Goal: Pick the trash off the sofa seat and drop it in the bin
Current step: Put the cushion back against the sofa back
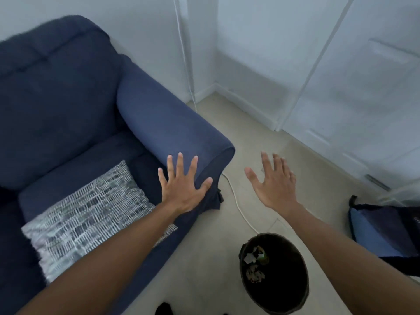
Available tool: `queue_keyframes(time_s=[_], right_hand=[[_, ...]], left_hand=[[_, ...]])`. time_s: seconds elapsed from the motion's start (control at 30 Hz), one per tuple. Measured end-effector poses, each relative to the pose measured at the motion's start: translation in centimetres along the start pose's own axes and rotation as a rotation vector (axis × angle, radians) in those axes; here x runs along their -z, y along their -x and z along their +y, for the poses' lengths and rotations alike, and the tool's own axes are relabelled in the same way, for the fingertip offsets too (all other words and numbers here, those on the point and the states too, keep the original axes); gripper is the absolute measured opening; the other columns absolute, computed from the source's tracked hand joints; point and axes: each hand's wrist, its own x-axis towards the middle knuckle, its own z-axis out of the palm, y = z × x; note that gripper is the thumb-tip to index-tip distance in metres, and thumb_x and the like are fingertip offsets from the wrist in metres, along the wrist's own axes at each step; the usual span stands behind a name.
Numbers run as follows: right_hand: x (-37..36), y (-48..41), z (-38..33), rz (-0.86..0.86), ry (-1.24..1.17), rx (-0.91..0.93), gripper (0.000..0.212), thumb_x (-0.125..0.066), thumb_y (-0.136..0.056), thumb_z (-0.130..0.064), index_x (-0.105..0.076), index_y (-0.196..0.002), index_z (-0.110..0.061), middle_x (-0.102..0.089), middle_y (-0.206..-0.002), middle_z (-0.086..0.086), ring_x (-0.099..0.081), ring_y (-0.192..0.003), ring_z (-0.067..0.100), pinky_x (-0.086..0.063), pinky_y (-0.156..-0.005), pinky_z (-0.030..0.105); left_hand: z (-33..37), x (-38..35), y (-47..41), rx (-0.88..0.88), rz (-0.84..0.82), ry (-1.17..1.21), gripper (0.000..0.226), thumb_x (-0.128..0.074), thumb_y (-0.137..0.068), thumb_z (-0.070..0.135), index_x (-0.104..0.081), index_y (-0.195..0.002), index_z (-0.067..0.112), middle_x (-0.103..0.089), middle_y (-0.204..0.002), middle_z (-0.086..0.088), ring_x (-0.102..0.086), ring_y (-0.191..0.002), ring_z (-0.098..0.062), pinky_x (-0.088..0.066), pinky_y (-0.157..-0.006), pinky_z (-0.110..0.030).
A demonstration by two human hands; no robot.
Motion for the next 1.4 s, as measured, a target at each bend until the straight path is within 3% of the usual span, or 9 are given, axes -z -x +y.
queue_keyframes(time_s=[0.47, 0.7, 0.97, 1.2, 1.4], right_hand=[[-5.9, -3.6, -23.9, -0.071, -0.034, 0.463, 0.088, -0.013, -0.084, -0.086, -0.02, -0.154, -0.034, -0.027, -0.162, 0.012, -0.019, -0.149, 0.035, -0.026, -0.112, 0.061], [-10.5, -2.5, -32.0, -0.186, -0.035, 0.635, 0.088, -0.013, -0.085, -0.087, -0.014, -0.156, -0.034, -0.019, -0.165, 0.01, -0.011, -0.151, 0.032, -0.021, -0.115, 0.061], [-14.7, -1.4, -34.9, -0.313, -0.021, 0.685, 0.093, -0.009, -0.083, -0.089, -0.011, -0.158, -0.034, -0.016, -0.166, 0.01, -0.01, -0.152, 0.031, -0.02, -0.115, 0.06], [-19.2, -1.6, -34.2, -0.421, -0.022, 0.617, 0.096, -0.012, -0.081, -0.091, -0.008, -0.157, -0.034, -0.012, -0.166, 0.01, -0.012, -0.15, 0.033, -0.027, -0.11, 0.064], [-23.6, -1.3, -32.6, -0.545, -0.062, 0.525, 0.101, -0.015, -0.076, -0.095, 0.002, -0.156, -0.036, -0.004, -0.167, 0.007, -0.026, -0.146, 0.037, -0.035, -0.108, 0.063]], left_hand=[[-21.8, 5.5, 5.7, 0.465, 0.092, 0.076, 0.091, -0.006, -0.078, 0.09, 0.005, -0.154, 0.041, 0.018, -0.164, -0.005, 0.031, -0.144, -0.029, 0.02, -0.11, -0.057], [-29.2, 5.3, 10.4, 0.674, 0.104, 0.1, 0.091, -0.005, -0.079, 0.089, 0.004, -0.155, 0.039, 0.015, -0.165, -0.006, 0.029, -0.146, -0.03, 0.016, -0.112, -0.06], [-32.4, 2.3, 13.5, 0.822, 0.129, 0.208, 0.086, -0.015, -0.083, 0.086, -0.003, -0.154, 0.04, 0.006, -0.166, -0.007, 0.019, -0.149, -0.031, 0.009, -0.115, -0.061], [-34.2, -2.4, 14.1, 0.888, 0.079, 0.276, 0.087, -0.014, -0.081, 0.087, 0.003, -0.153, 0.042, 0.004, -0.166, -0.006, 0.006, -0.15, -0.033, 0.003, -0.115, -0.065], [-35.1, -6.3, 14.0, 0.998, 0.08, 0.456, 0.085, -0.027, -0.083, 0.084, 0.007, -0.151, 0.045, -0.003, -0.164, -0.009, -0.015, -0.146, -0.04, -0.021, -0.111, -0.065]])
